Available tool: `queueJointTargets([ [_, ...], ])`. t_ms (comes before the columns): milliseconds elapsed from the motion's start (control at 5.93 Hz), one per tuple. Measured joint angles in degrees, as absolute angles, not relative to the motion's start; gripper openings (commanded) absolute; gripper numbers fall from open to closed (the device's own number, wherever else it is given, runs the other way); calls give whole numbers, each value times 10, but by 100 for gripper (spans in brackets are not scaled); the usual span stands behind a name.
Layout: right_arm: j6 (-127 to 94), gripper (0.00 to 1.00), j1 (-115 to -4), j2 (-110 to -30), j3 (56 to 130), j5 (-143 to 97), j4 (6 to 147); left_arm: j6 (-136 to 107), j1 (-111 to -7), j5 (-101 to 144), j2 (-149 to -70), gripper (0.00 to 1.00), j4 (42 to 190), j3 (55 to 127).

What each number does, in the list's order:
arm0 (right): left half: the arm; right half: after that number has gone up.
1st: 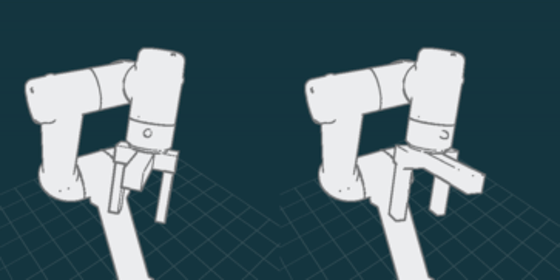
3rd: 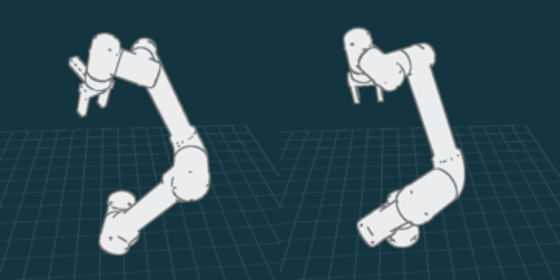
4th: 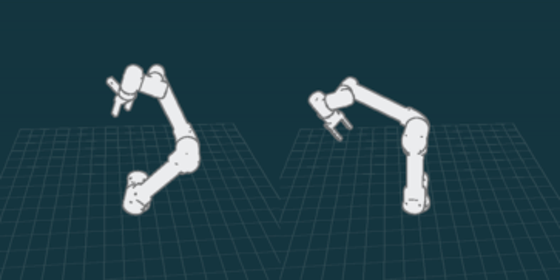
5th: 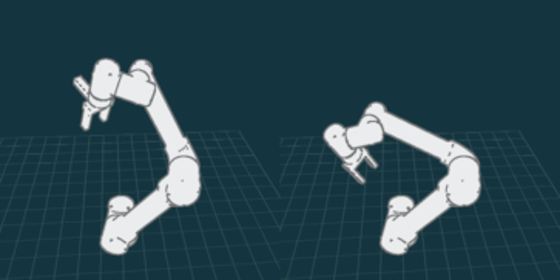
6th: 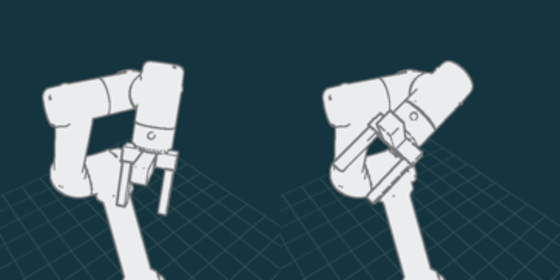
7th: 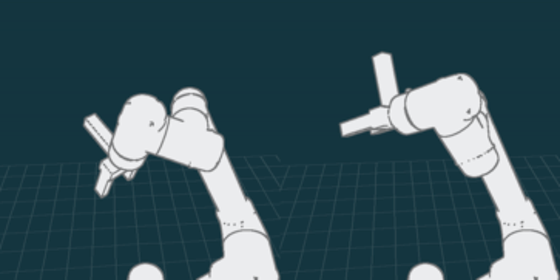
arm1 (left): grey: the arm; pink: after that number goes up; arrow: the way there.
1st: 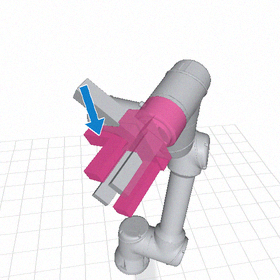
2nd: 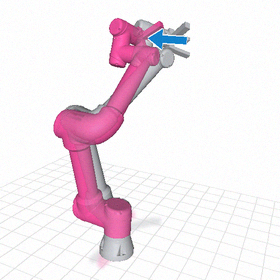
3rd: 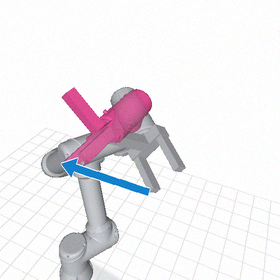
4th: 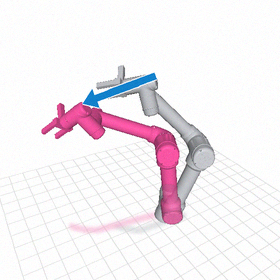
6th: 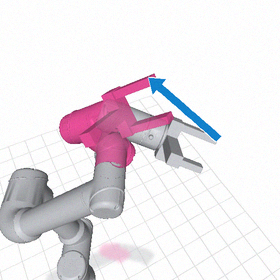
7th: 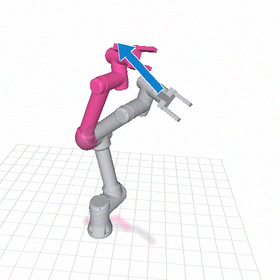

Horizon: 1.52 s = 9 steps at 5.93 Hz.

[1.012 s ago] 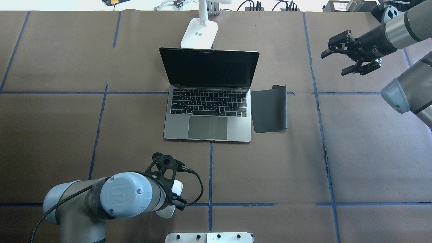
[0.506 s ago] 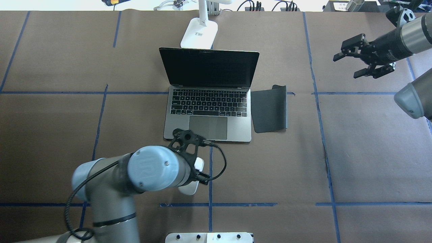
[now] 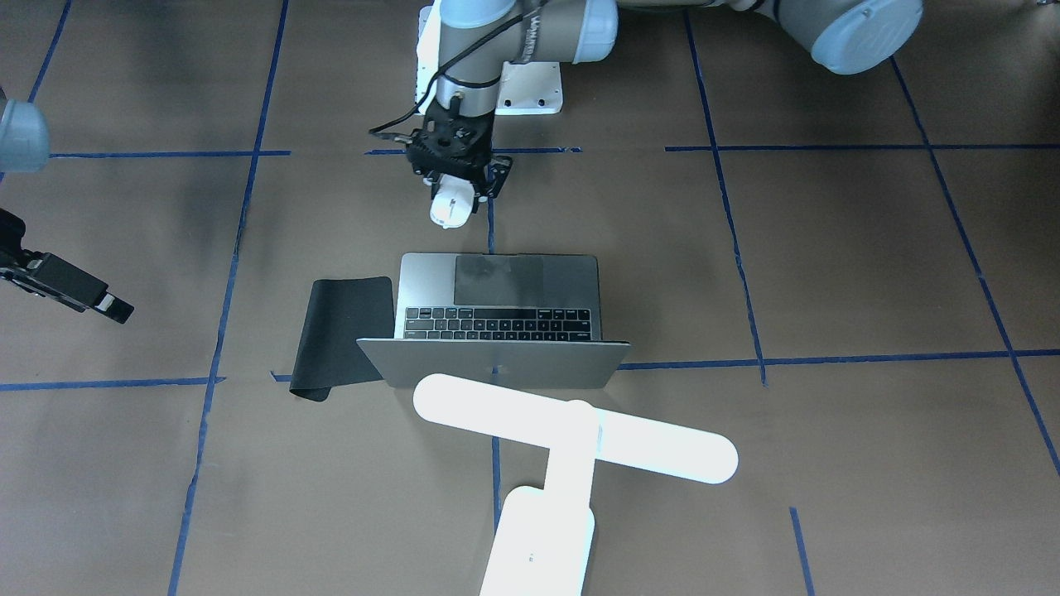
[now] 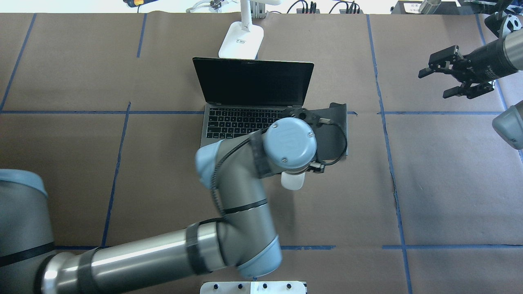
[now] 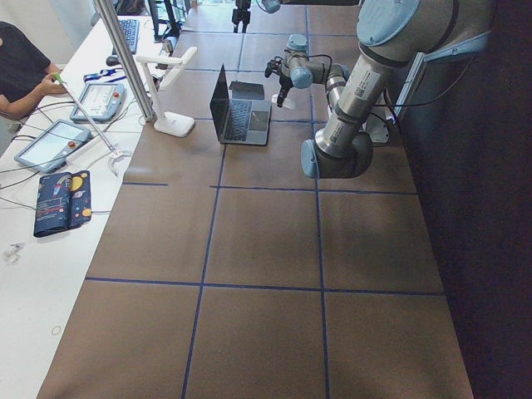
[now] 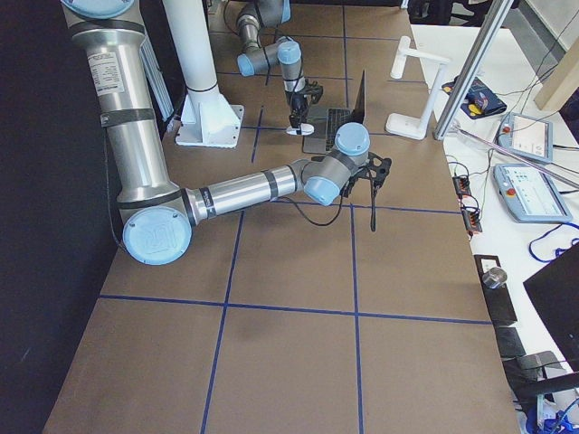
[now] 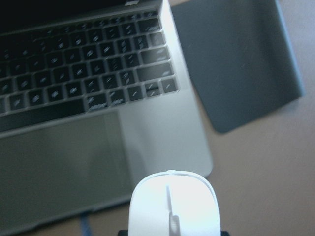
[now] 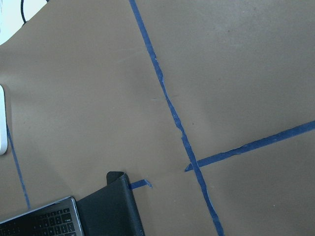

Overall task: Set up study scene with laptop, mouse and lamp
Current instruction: 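Carry the white mouse with the left gripper onto the black mouse pad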

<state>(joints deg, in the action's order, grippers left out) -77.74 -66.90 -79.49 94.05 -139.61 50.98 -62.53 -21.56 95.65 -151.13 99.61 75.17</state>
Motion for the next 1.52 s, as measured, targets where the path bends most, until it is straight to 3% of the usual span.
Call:
queueJointTargets([
  [506, -764, 100, -674, -804, 941, -1396, 510, -645, -244, 975, -1675, 8, 1098, 468],
  [1012, -764, 100, -672, -805, 946, -1396, 510, -682, -249, 974, -1726, 14, 1197, 324],
  [1349, -764, 100, -671, -806, 953, -1396, 511, -708, -250, 959, -1745, 18, 1246, 276],
  [1517, -764, 100, -671, -806, 954, -1396, 511, -712, -251, 947, -1749, 30, 1263, 268],
])
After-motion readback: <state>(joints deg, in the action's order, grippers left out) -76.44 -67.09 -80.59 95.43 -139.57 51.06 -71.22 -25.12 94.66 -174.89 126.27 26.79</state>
